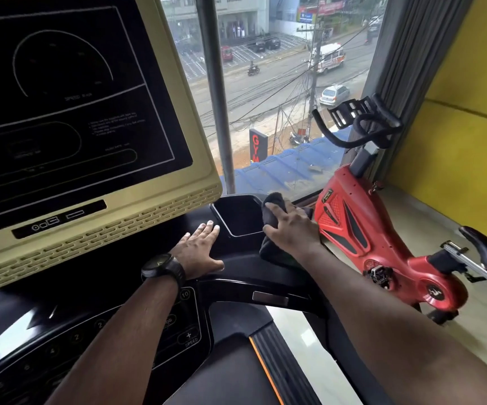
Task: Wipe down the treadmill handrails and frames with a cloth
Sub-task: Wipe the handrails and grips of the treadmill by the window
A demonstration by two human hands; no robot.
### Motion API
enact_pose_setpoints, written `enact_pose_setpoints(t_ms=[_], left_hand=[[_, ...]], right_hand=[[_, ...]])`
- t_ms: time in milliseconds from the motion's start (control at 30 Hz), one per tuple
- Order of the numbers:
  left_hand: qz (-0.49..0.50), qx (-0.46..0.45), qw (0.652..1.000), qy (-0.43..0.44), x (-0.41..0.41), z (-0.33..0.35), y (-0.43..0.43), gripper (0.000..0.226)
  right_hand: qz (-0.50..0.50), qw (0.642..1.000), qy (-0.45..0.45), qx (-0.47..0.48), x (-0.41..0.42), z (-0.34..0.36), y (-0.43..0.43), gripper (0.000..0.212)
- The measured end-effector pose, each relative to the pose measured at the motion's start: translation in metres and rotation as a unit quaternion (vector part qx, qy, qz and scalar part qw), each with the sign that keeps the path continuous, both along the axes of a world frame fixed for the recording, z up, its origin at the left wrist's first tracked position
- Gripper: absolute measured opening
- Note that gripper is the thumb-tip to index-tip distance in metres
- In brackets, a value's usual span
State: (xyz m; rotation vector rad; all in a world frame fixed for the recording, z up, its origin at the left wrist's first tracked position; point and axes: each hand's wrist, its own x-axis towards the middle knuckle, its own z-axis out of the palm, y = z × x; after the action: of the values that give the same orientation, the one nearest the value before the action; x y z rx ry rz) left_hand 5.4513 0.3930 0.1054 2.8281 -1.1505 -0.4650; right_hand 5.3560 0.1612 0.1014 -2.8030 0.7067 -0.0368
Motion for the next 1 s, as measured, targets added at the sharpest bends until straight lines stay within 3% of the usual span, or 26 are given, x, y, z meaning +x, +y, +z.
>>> enact_pose_setpoints(t_ms=[67,167,267,367,467,567,633,733,833,933,1000], left_hand=[[0.003,-0.003,1.0,0.0,0.001,-0.002,0.001,0.102],[0.0,-0.005,1.0,0.001,0.002,-0.003,0.0,0.102],[-0.001,-0.003,1.0,0.004,0.002,-0.002,-0.001,0.102],[0.003,-0.009,1.0,-0.003,0.0,-0.002,0.0,0.101],[0.005,-0.017,1.0,-0.002,0.0,-0.002,0.0,0.1],[0.001,-0.017,1.0,0.006,0.003,-0.003,0.0,0.1],[0.002,-0.017,1.0,0.006,0.004,-0.003,0.0,0.101],[-0.003,-0.012,1.0,0.006,0.005,-0.003,-0.001,0.101],[0.0,-0.016,1.0,0.007,0.003,-0.001,0.0,0.101],[-0.001,-0.018,1.0,0.008,0.003,0.0,0.001,0.101],[-0.001,-0.022,1.0,0.009,0.003,0.001,0.0,0.1]], right_hand=[[-0.048,0.998,0.0,-0.036,-0.002,-0.003,0.02,0.068],[0.034,0.99,-0.056,-0.128,-0.016,-0.018,0.037,0.064],[0.079,0.996,-0.031,-0.035,0.003,-0.005,0.004,0.062],[0.0,0.999,0.013,0.036,0.016,0.001,-0.012,0.068],[-0.08,0.996,-0.015,-0.04,0.006,-0.01,0.018,0.071],[0.062,0.985,-0.058,-0.148,-0.007,-0.021,0.039,0.071],[0.142,0.979,-0.048,-0.136,-0.002,-0.015,0.024,0.067],[0.082,0.996,-0.005,-0.038,0.012,-0.001,0.008,0.065],[-0.035,0.997,-0.034,-0.063,0.013,-0.012,0.041,0.068],[0.045,0.987,-0.07,-0.135,0.002,-0.03,0.062,0.065],[0.108,0.983,-0.078,-0.129,0.008,-0.025,0.043,0.064]])
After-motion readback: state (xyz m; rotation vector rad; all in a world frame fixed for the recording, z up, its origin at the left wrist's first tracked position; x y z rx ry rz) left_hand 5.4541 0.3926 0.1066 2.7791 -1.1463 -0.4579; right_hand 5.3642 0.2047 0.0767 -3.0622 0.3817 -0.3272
